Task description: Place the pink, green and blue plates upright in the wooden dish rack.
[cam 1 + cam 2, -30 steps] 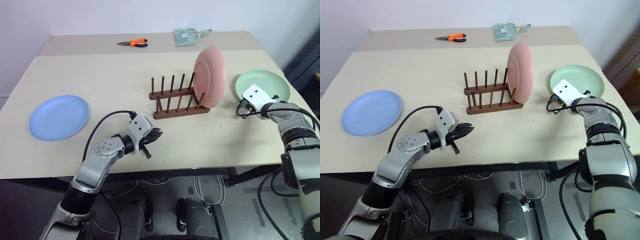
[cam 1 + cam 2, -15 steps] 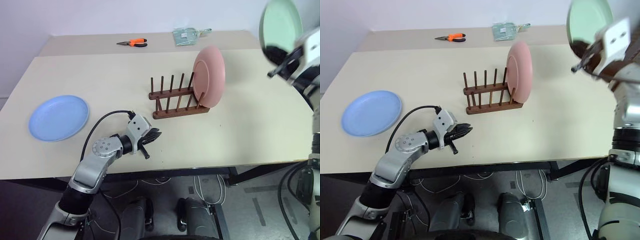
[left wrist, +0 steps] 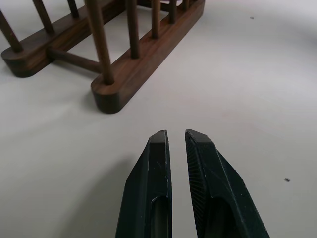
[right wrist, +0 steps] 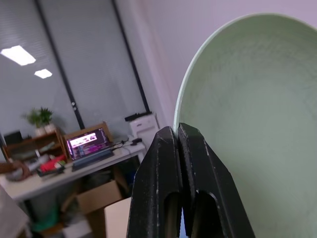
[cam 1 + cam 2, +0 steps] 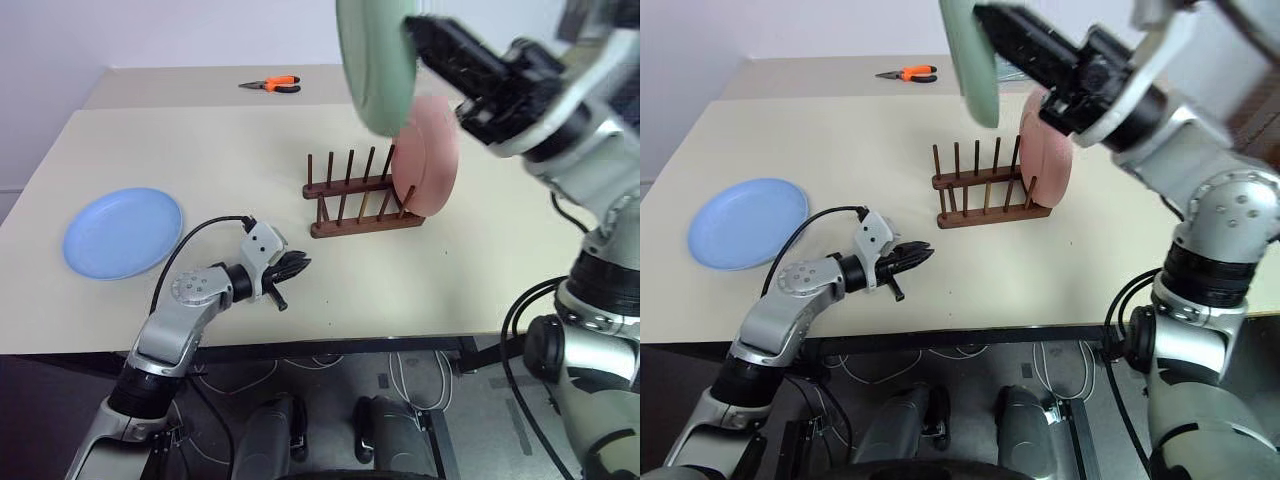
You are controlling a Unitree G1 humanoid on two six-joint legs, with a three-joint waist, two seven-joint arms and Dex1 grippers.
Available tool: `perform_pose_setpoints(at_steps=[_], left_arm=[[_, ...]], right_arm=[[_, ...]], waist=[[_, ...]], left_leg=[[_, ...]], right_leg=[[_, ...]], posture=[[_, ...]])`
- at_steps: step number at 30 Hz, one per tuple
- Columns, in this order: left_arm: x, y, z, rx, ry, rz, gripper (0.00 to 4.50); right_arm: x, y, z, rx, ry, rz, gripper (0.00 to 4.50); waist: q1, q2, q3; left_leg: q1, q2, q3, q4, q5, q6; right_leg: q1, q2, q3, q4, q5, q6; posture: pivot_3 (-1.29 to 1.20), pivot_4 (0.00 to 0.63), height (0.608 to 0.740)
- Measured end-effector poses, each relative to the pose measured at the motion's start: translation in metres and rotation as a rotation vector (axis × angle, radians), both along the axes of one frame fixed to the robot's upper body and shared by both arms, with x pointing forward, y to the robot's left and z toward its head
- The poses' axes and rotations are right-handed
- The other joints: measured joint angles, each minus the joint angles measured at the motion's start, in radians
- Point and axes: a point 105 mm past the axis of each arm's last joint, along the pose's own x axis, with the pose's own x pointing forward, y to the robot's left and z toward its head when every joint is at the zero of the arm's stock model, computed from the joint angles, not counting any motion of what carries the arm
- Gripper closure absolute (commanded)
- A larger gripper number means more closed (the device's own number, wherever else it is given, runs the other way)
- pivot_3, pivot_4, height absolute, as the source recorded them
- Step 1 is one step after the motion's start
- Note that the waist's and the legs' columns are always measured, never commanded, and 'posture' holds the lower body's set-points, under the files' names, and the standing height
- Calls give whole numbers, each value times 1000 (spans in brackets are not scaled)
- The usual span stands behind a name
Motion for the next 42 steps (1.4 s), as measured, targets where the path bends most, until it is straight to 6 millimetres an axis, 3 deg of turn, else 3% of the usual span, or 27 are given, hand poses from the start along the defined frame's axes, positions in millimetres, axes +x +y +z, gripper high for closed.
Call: perform_pose_setpoints(at_steps=[7,17,22,26,29,34,38,42], left_arm=[[0,-1,3,-6,-9,13,3959],[-7,-2,3,-23,-1,12,3959],[-8,-2,2,-24,2,12,3959],[-8,-2,2,-24,3,13,3959],[-9,0,1,-41,19,18,2685],[-6,7,8,-118,35,71,129],[18,40,46,-330,-37,305,36],[43,118,82,-528,-140,766,36]], right_arm=[[38,-6,-30,14,189,-50,4480],[61,-14,-60,-18,331,-96,4480],[66,-15,-61,-31,329,-109,4480],[69,-17,-64,-53,319,-124,2708],[71,-16,-65,-159,216,-194,1187],[72,-26,-56,-394,-127,-379,1114],[71,-42,-36,-496,-369,-539,1114],[62,-51,-16,-548,-526,-614,1114]], waist=[[-3,0,0],[-2,0,0],[-3,0,0],[-3,0,0],[-3,0,0],[-1,0,0],[-1,-1,0],[-3,-1,0]], left_leg=[[-1,0,1,0,0,0],[-1,0,1,1,0,0],[-1,1,1,1,0,0],[-1,1,1,1,0,0],[-2,1,1,1,0,0],[-11,1,1,4,1,0],[-12,1,1,4,2,-1],[-11,2,1,4,2,-1]], right_leg=[[0,2,0,0,0,0],[0,3,0,1,0,1],[-1,3,0,1,0,1],[-1,3,0,0,0,1],[-2,4,0,1,0,1],[-11,6,0,2,1,2],[-11,6,0,3,1,3],[-11,7,0,2,1,3]], posture=[[0,150,740],[0,150,740],[0,150,740],[0,150,740],[0,150,740],[0,150,740],[0,150,740],[0,150,740]])
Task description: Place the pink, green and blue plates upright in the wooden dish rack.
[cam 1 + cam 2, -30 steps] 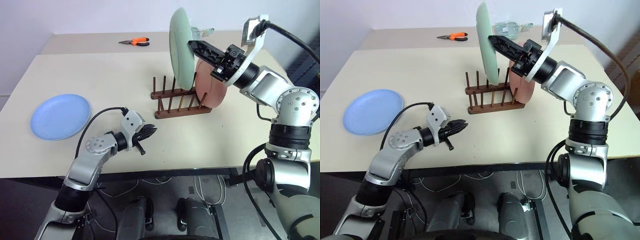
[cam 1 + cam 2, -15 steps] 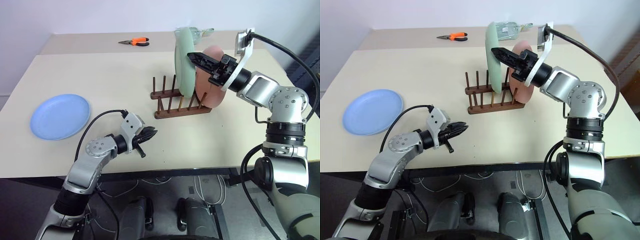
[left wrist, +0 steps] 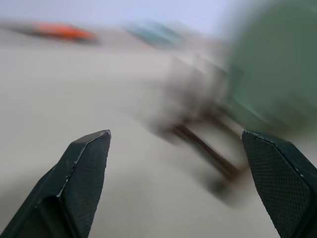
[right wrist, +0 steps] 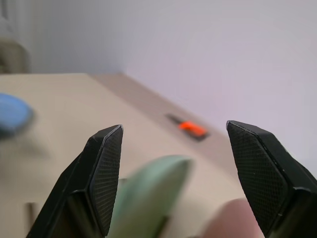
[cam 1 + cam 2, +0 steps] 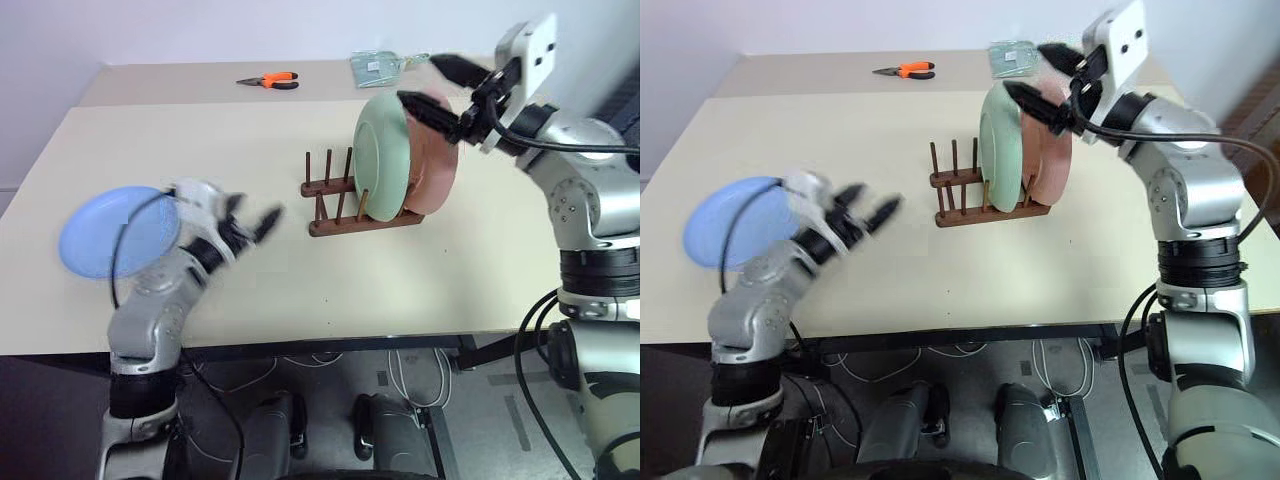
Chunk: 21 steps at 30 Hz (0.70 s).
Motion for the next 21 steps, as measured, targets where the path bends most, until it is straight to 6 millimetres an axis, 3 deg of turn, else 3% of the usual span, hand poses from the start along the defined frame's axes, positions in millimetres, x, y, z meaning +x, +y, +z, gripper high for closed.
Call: perform_pose_setpoints(at_steps=[4,6,8,11,16,19,21], left_arm=[[-5,79,8,-51,34,458,0],[-21,124,1,-103,112,761,0],[-40,146,-12,-172,200,949,0],[-52,146,-36,-242,327,1035,0],[-54,125,-68,-336,500,963,0],[-53,121,-77,-413,535,932,869],[-52,122,-76,-473,518,904,1787]], right_arm=[[-23,17,3,-87,-22,114,60],[-39,38,-8,-133,0,227,60],[-48,57,-19,-144,29,310,60],[-57,75,-40,-172,83,388,60],[-59,86,-66,-186,147,418,60],[-58,84,-68,-193,143,405,0],[-57,82,-74,-198,150,390,0]], waist=[[0,-1,0],[1,-3,-1],[1,-6,-3],[21,-12,-2],[27,-18,-3],[22,-18,-3],[23,-18,-3]], left_leg=[[0,1,0,0,0,0],[0,1,0,0,0,0],[1,1,0,0,0,0],[0,0,-1,0,0,0],[0,-1,-2,1,0,-1],[0,0,-2,1,1,-2],[1,0,-2,0,1,-3]], right_leg=[[0,1,0,0,0,0],[1,1,0,0,0,0],[1,0,0,0,0,0],[1,0,0,0,0,0],[2,0,-1,-1,0,1],[2,1,-2,-1,0,1],[2,1,-2,0,0,0]], posture=[[0,150,740],[0,150,740],[0,150,740],[0,150,740],[0,150,740],[0,150,740],[0,150,740]])
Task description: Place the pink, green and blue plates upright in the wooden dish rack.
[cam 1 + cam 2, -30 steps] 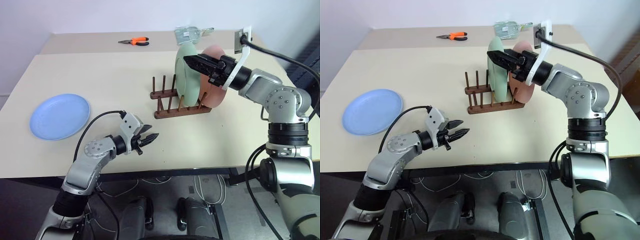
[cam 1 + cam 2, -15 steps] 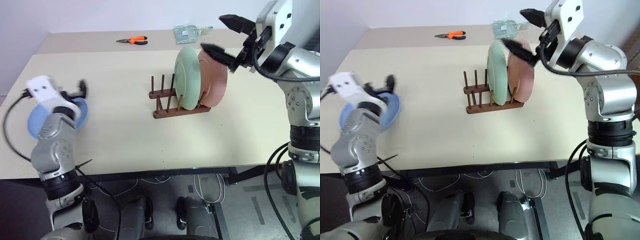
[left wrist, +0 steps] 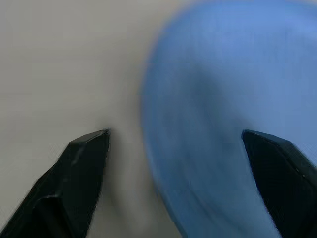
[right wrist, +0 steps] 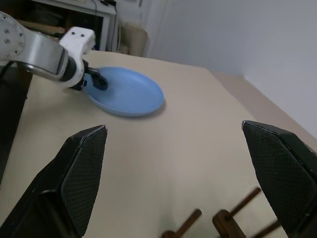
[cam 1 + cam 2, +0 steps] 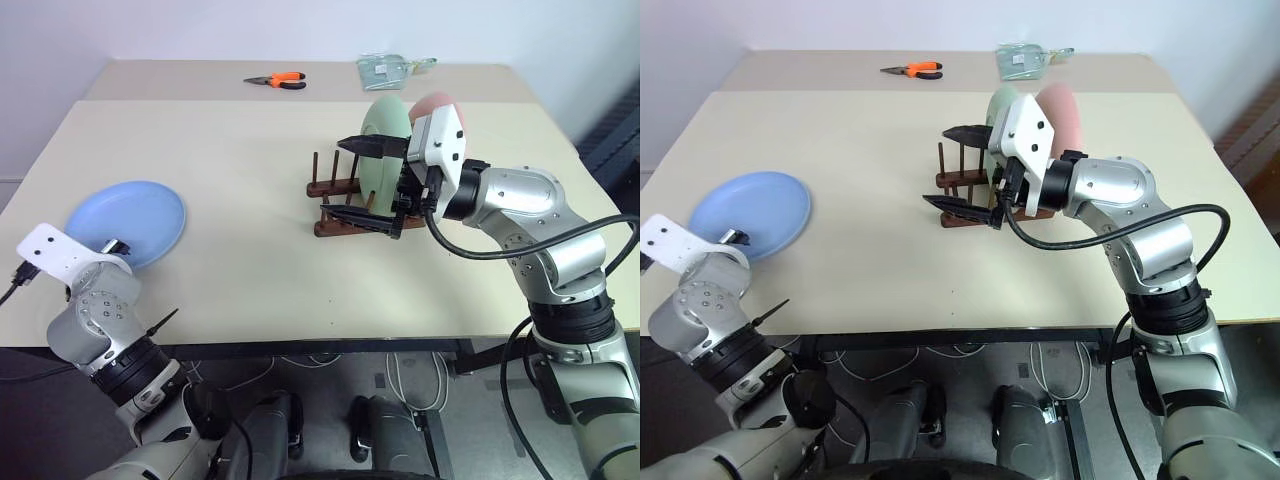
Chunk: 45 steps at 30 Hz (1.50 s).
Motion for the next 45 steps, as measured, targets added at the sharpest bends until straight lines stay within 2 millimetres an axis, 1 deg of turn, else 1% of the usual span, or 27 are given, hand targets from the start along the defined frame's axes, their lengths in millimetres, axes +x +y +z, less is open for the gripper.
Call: perform_pose_setpoints(at_steps=[4,5,7,9,11,13,14,15,16,17,19,22,25,27,29,30,33,34,37,40,42,44,45], left_arm=[[4,2,-1,-15,-17,-28,3810],[5,3,1,-9,-29,-31,4408],[9,4,13,37,-71,-52,4467],[19,0,35,143,-131,-126,4467],[33,-21,71,310,-211,-256,4467],[40,-50,103,445,-298,-378,4467],[42,-65,113,492,-328,-432,4467],[43,-76,119,525,-346,-475,4467],[45,-90,123,552,-355,-524,4467],[45,-96,124,563,-357,-544,4467],[46,-97,123,560,-327,-542,4467],[44,-103,130,543,-314,-519,4467],[43,-113,137,504,-325,-513,4467],[41,-118,140,483,-322,-512,4467],[40,-122,142,478,-319,-517,4467],[38,-123,141,472,-312,-518,4467],[38,-131,137,444,-293,-543,4500],[38,-133,137,441,-294,-550,4500],[35,-137,144,451,-318,-564,4500],[35,-137,145,452,-323,-570,4500],[35,-137,147,447,-330,-572,4500],[35,-137,146,436,-335,-584,3802],[36,-138,146,417,-346,-593,3524]], right_arm=[[3,-1,-4,-21,-28,-33,0],[3,0,-5,-19,-26,-32,0],[5,0,-7,-27,-17,-36,0],[7,0,-12,-53,-13,-47,0],[12,3,-17,-89,-29,-59,0],[15,13,-18,-113,-75,-52,0],[15,20,-17,-127,-110,-40,0],[15,27,-16,-138,-146,-29,0],[15,36,-15,-155,-191,-12,0],[15,42,-15,-167,-225,-3,0],[24,51,-20,-209,-305,-26,0],[42,65,-30,-233,-358,-67,0],[47,88,-32,-235,-414,-45,0],[46,104,-35,-244,-452,-15,0],[48,111,-40,-253,-468,-4,0],[53,113,-43,-263,-476,-15,0],[68,116,-44,-278,-494,-63,861],[70,117,-45,-283,-500,-70,1283],[74,119,-49,-286,-512,-81,2884],[74,119,-52,-301,-530,-77,4369],[73,120,-53,-311,-547,-64,4445],[73,119,-53,-317,-555,-64,4500],[73,117,-52,-320,-562,-65,4500]], waist=[[0,0,0],[1,0,0],[2,-1,0],[3,-1,0],[2,-1,0],[-2,-1,0],[-4,0,0],[-8,0,0],[-14,0,0],[-20,0,0],[-30,0,0],[-29,0,0],[-25,0,0],[-24,0,0],[-23,0,0],[-25,0,0],[-27,0,0],[-28,0,0],[-29,0,1],[-29,0,1],[-29,0,1],[-29,0,1],[-29,0,1]], left_leg=[[0,0,0,0,0,0],[0,0,0,0,0,0],[0,0,0,0,0,0],[0,0,0,0,0,0],[-1,-1,1,0,0,0],[0,-1,1,0,0,0],[0,-1,1,0,0,-1],[0,-1,1,-1,0,-1],[0,0,1,-1,1,-2],[0,0,1,-1,1,-2],[0,0,1,-1,2,-3],[0,0,0,-1,2,-3],[0,0,0,-1,2,-3],[0,0,0,-1,2,-3],[0,0,-1,-1,2,-3],[0,0,-1,-1,2,-3],[0,0,-1,-1,2,-3],[0,1,-1,-1,2,-3],[0,1,-1,-1,2,-4],[0,1,-1,-1,2,-4],[0,1,-1,-1,3,-4],[0,1,-1,-1,3,-4],[0,1,-1,-1,3,-4]], right_leg=[[0,1,0,0,0,0],[0,1,0,0,0,0],[0,0,0,0,0,0],[0,0,-1,0,0,0],[0,0,-1,0,0,0],[-1,0,0,0,0,0],[-1,0,0,0,0,0],[-1,1,0,0,0,0],[-1,1,0,0,0,0],[-1,2,0,1,0,0],[-1,2,1,1,0,0],[-1,3,1,1,0,-1],[-1,3,1,1,0,-1],[-1,3,0,1,0,-1],[0,3,0,1,0,-1],[0,3,0,1,0,-1],[0,4,0,1,0,-1],[0,4,0,1,0,-1],[0,5,1,1,0,-1],[0,5,1,1,0,-1],[0,5,1,1,0,-1],[0,5,1,1,0,-1],[0,5,1,1,0,-1]], posture=[[0,150,740],[0,150,740],[0,150,740],[0,150,740],[0,150,740],[0,150,740],[0,150,740],[0,150,740],[0,150,740],[0,150,740],[0,150,740],[0,150,740],[0,150,740],[0,150,740],[0,150,740],[0,150,740],[0,150,740],[0,150,740],[0,150,740],[0,150,740],[0,150,740],[0,150,740],[0,150,740]])
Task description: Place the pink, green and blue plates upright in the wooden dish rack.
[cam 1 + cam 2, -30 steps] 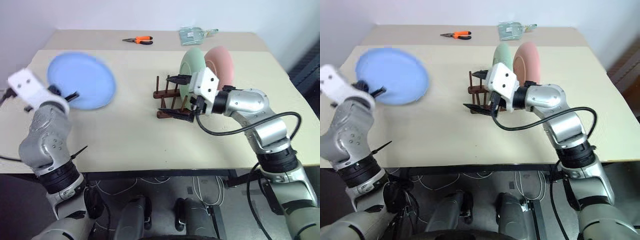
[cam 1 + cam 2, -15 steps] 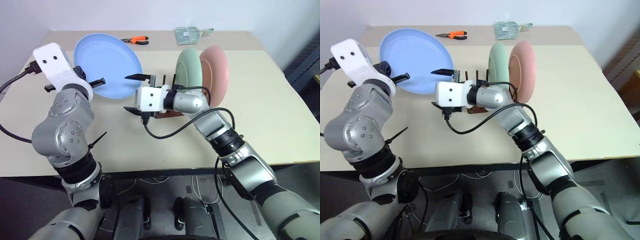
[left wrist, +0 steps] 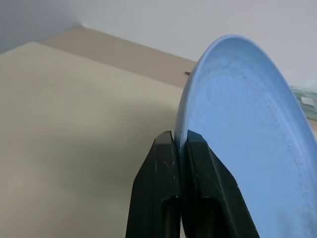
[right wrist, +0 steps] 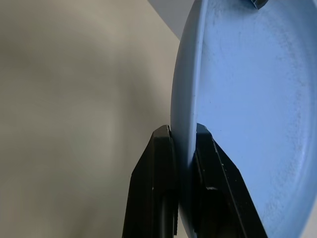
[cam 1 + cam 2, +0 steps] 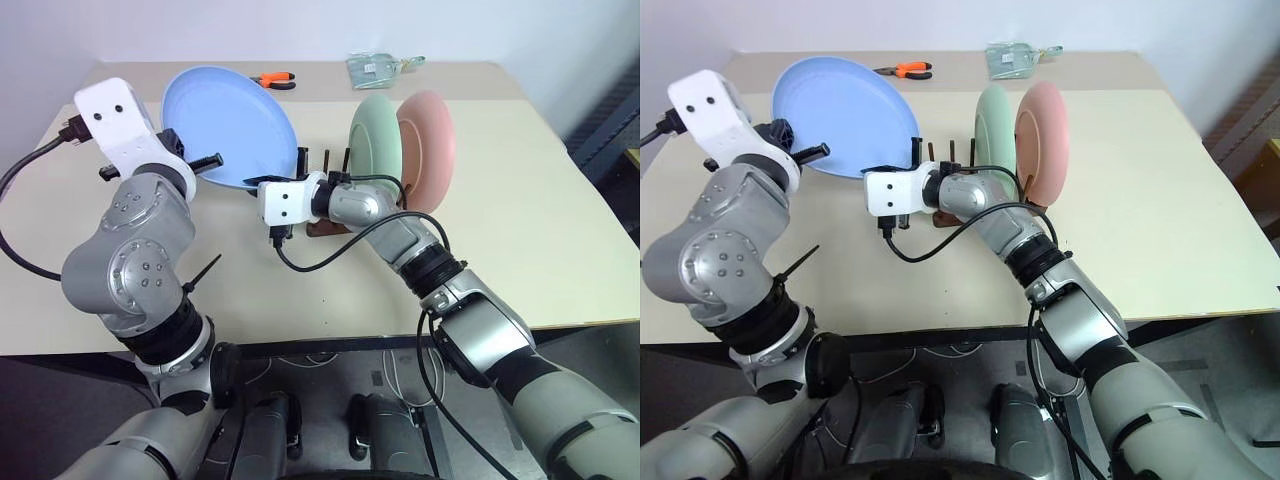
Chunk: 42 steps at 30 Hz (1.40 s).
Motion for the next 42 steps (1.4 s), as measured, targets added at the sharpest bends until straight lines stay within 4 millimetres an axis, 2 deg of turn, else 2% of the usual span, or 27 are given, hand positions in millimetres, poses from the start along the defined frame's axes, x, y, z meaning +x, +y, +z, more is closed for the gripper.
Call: perform_pose_setpoints(at_steps=[3,5,7,9,10,11,13,14,16,19,21,22,24,29,33,42], left_arm=[[3,-5,10,-145,-76,-58,1937],[1,14,29,-185,-180,-10,964],[-7,45,52,-164,-290,92,964],[-19,81,66,-102,-363,222,964],[-26,101,66,-37,-368,292,964],[-29,112,62,9,-353,327,964],[-27,123,42,143,-277,335,964],[-23,122,28,202,-225,310,964],[-14,113,-21,381,-49,185,964],[-10,77,-88,517,124,-78,964],[-15,54,-118,544,174,-232,964],[-17,45,-127,547,183,-286,964],[-21,32,-135,554,175,-361,964],[-22,18,-136,544,135,-431,964],[-23,12,-140,526,134,-453,964],[-24,1,-143,517,130,-493,964]], right_arm=[[4,-7,7,18,-22,-26,4500],[4,-13,14,26,-42,-31,4500],[4,-22,22,47,-47,-34,4500],[2,-34,27,81,-27,-34,4500],[-1,-39,30,100,-15,-23,4500],[-3,-43,33,124,4,-12,4500],[-11,-47,44,223,89,22,4500],[-17,-49,51,274,134,47,4500],[-31,-54,74,429,289,120,4500],[-49,-65,104,681,580,235,4500],[-54,-71,115,833,776,287,4500],[-54,-74,117,879,847,290,4500],[-51,-77,114,931,960,247,4500],[-42,-83,94,997,1093,95,4500],[-39,-88,81,1016,1107,9,4500],[-42,-93,81,1045,1069,-46,4500]], waist=[[5,0,0],[0,0,0],[-7,0,0],[-11,0,0],[-15,1,0],[-17,1,0],[-18,1,0],[-16,1,0],[-13,1,0],[-3,1,0],[0,1,0],[1,1,0],[0,1,0],[0,2,-1],[1,2,-1],[3,2,-1]], left_leg=[[0,0,0,0,0,0],[0,0,0,0,0,0],[0,1,0,-1,1,-1],[1,1,0,-3,1,-1],[1,1,1,-3,1,-1],[1,1,1,-3,1,-1],[1,1,1,-3,1,-1],[1,1,1,-2,1,-1],[1,1,1,-2,1,-1],[0,1,0,-2,0,-2],[0,2,0,-3,-1,-5],[0,1,0,-3,-2,-5],[-1,1,1,-4,-2,-5],[-1,1,4,-6,0,-3],[-1,1,5,-5,1,-1],[-1,1,5,-5,0,-1]], right_leg=[[0,0,0,-1,0,0],[0,0,0,-1,0,0],[-1,1,0,0,0,0],[-1,1,0,0,0,0],[-1,1,1,1,0,0],[-1,1,0,1,0,0],[0,1,1,1,0,0],[0,1,0,1,0,-1],[0,1,0,1,0,-1],[-1,0,1,1,1,-2],[-3,-3,1,-1,1,-3],[-4,-4,1,0,2,-4],[-6,-4,2,0,2,-5],[-7,-4,2,0,3,-5],[-7,-3,2,1,3,-5],[-6,-1,2,1,3,-5]], posture=[[0,150,740],[0,150,740],[0,150,740],[0,150,740],[0,150,740],[0,150,740],[0,150,740],[0,150,740],[0,150,740],[0,150,740],[0,150,740],[0,150,740],[0,150,740],[0,150,740],[0,150,740],[0,150,740]])
